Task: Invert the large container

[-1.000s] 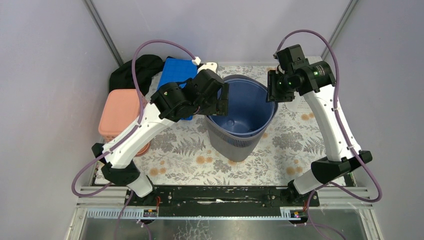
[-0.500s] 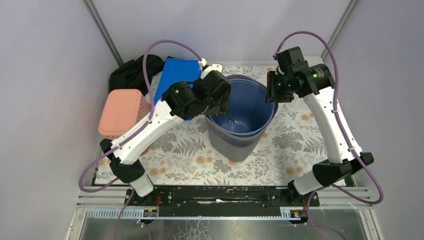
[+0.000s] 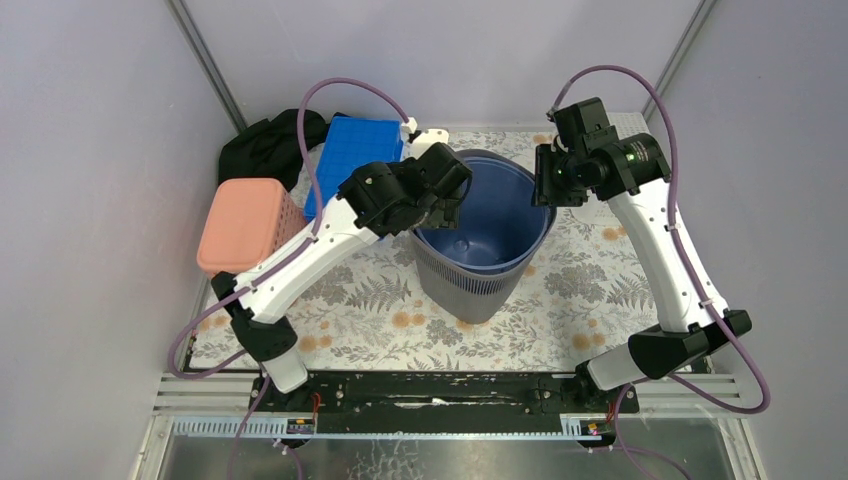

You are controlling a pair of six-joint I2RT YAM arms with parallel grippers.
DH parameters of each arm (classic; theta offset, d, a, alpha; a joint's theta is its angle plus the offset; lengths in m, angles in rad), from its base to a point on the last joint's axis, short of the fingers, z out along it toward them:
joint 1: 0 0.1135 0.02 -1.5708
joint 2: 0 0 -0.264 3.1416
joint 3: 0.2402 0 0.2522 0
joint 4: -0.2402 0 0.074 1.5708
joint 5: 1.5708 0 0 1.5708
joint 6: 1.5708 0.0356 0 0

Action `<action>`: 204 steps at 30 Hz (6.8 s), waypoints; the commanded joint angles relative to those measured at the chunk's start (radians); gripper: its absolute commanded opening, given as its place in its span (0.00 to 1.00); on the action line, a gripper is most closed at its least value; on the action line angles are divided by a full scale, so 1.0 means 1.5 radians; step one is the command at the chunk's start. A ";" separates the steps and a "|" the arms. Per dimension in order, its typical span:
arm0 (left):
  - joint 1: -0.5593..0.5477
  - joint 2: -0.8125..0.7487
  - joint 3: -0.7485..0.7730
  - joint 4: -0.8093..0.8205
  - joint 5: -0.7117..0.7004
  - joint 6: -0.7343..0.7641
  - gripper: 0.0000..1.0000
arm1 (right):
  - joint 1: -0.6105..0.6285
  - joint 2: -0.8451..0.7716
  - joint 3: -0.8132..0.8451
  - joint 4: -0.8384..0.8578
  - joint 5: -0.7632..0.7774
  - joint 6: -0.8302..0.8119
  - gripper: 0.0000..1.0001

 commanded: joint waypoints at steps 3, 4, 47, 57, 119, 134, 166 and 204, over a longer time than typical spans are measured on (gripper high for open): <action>-0.004 0.024 0.016 -0.028 -0.054 -0.031 0.76 | 0.004 -0.033 -0.014 0.010 0.057 0.000 0.38; -0.005 0.026 0.021 -0.032 -0.059 -0.034 0.76 | 0.004 -0.038 -0.022 0.015 0.058 0.000 0.38; 0.050 -0.008 -0.050 0.021 -0.017 0.020 0.00 | 0.005 -0.008 -0.044 0.013 0.077 -0.010 0.05; 0.051 -0.020 -0.007 0.050 0.021 0.032 0.00 | 0.004 -0.009 0.050 0.011 0.043 -0.001 0.02; 0.181 0.092 0.123 0.336 0.166 0.197 0.00 | -0.050 0.079 0.137 0.347 0.083 -0.045 0.00; 0.274 0.219 0.239 0.409 0.292 0.201 0.00 | -0.155 0.224 0.233 0.416 -0.057 -0.017 0.00; 0.209 -0.076 0.101 0.571 0.329 0.212 0.01 | -0.155 -0.058 0.165 0.515 -0.125 0.012 0.00; 0.188 -0.327 0.019 0.385 0.268 0.086 0.00 | -0.065 -0.097 0.050 0.688 -0.402 0.302 0.00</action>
